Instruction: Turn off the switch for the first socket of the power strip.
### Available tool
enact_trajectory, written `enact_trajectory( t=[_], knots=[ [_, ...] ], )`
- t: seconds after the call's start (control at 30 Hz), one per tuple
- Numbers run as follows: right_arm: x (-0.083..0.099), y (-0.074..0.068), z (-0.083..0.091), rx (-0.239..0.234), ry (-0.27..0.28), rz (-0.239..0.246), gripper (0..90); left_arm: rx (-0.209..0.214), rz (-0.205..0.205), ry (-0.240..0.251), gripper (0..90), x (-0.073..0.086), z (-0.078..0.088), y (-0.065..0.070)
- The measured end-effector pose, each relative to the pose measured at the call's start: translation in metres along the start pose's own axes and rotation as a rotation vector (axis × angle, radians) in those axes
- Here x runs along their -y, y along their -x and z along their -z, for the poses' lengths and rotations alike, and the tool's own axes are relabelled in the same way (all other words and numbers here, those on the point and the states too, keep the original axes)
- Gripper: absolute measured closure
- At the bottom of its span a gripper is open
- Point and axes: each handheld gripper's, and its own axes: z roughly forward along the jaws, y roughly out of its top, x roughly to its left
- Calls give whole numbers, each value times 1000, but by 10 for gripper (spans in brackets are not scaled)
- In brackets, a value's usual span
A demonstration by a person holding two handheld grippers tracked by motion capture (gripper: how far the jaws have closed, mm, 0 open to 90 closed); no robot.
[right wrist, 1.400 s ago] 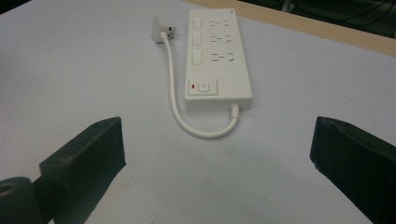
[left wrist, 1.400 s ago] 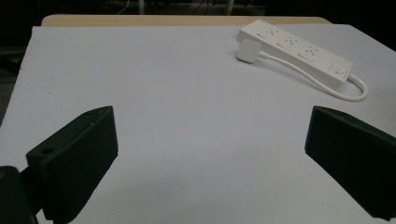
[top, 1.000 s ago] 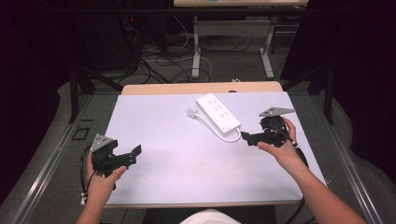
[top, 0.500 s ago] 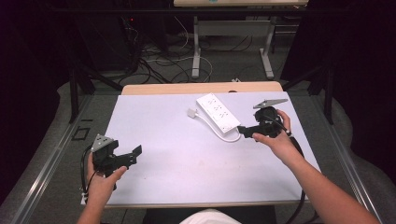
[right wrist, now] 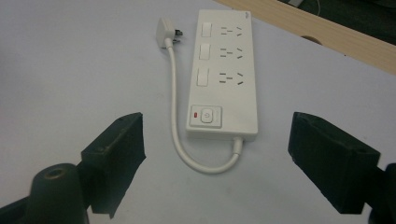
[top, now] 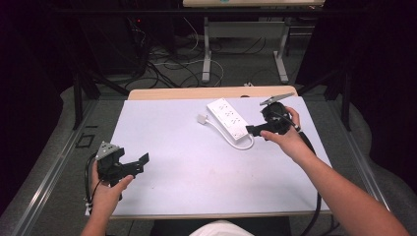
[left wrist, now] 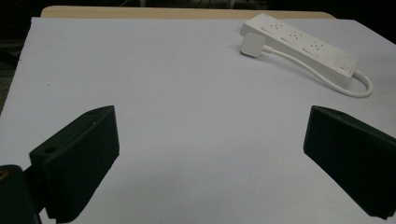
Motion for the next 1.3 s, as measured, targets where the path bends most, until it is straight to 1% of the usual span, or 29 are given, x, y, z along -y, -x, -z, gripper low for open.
enact_trajectory(
  t=[0.07,0.2,0.23,0.4,0.5,0.77,0.87,0.93,1.0,1.03,1.13,1.23,1.27,1.3],
  knots=[
    [-3,-1,-2,-5,-3,6,212,0,1,-1,35,0,0,0],
    [-10,-2,-6,2,-10,24,216,1,0,-2,35,1,-1,0],
    [-11,-2,-7,6,-11,34,221,1,0,-2,35,1,-1,0],
    [-17,-3,-11,7,-19,51,249,-4,-2,-2,36,1,-1,-1],
    [-21,-3,-16,3,-23,58,283,-4,-1,-3,36,1,-1,-1],
    [-29,-3,-23,-5,-16,102,340,-4,-1,-7,38,1,-2,-3],
    [-31,-3,-26,-10,-21,115,391,-6,4,-4,39,2,-2,-3],
    [-32,-3,-28,-14,-20,133,412,-7,4,-4,39,2,-2,-3],
    [-33,-4,-31,-13,-28,135,415,-6,5,-8,40,2,-2,-4],
    [-34,-4,-32,-5,-33,138,418,-7,6,-9,41,2,-2,-4],
    [-36,-5,-36,-15,-47,122,431,-9,7,-7,42,2,-2,-5],
    [-38,-4,-41,-10,-56,139,434,-10,6,-6,42,2,-2,-5],
    [-39,-5,-43,-19,-56,136,439,-10,5,-6,42,2,-2,-5],
    [-40,-4,-45,-13,-50,142,445,-10,6,-6,42,2,-2,-5]
  ],
)
